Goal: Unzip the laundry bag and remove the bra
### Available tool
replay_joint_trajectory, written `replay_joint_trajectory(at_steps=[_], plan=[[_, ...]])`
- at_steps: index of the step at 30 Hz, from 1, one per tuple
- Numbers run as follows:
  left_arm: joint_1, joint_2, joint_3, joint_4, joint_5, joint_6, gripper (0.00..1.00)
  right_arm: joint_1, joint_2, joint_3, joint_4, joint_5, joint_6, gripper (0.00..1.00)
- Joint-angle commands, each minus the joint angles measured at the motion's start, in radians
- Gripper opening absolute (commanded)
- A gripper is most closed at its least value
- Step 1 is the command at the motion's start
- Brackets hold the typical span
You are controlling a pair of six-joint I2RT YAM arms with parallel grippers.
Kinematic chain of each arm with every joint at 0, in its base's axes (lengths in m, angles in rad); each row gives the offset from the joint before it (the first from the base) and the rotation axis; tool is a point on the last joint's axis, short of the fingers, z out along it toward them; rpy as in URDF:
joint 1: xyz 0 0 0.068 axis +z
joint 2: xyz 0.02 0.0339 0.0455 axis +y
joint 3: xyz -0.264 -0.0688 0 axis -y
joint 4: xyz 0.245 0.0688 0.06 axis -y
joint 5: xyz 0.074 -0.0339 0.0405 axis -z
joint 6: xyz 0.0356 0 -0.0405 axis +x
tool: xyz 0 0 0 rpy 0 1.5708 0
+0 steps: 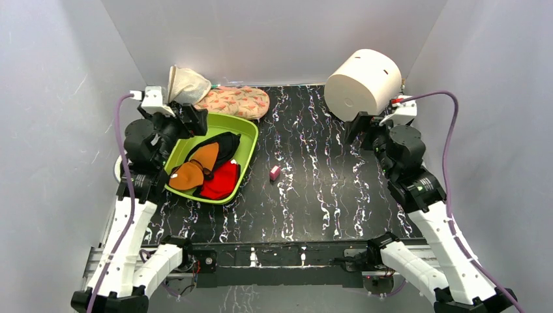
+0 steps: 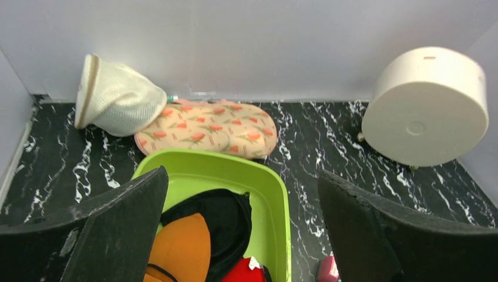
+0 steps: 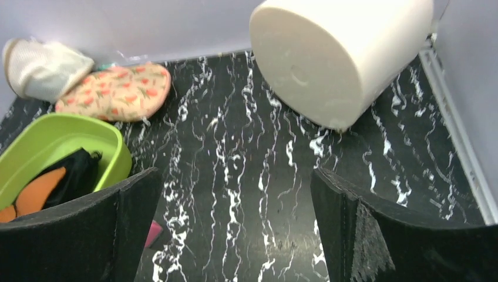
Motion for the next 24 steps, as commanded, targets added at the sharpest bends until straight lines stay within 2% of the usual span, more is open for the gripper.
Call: replay_joint_trajectory(at_steps=[1,8,15,21,24], plan=[[-0.022,0.032,-0.062,0.075,0.023,-0.008,0.98,0.035,0.021,-0.047,0.037,0.044,0.064,0.98],[-0.056,0.100,-0.158,0.145,0.051,-0.016,0.98,0.082,0.108,-0.112,0.088,0.021,0.159,0.98],[-0.107,0.148,-0.205,0.193,0.080,-0.030,0.98,0.110,0.240,-0.157,0.280,-0.113,0.237,0.98],[-0.143,0.179,-0.207,0.219,0.131,-0.041,0.98,0.122,0.447,-0.125,0.473,-0.159,0.318,0.98],[-0.150,0.192,-0.194,0.219,0.159,-0.047,0.98,0.126,0.586,-0.089,0.575,-0.177,0.409,0.98]])
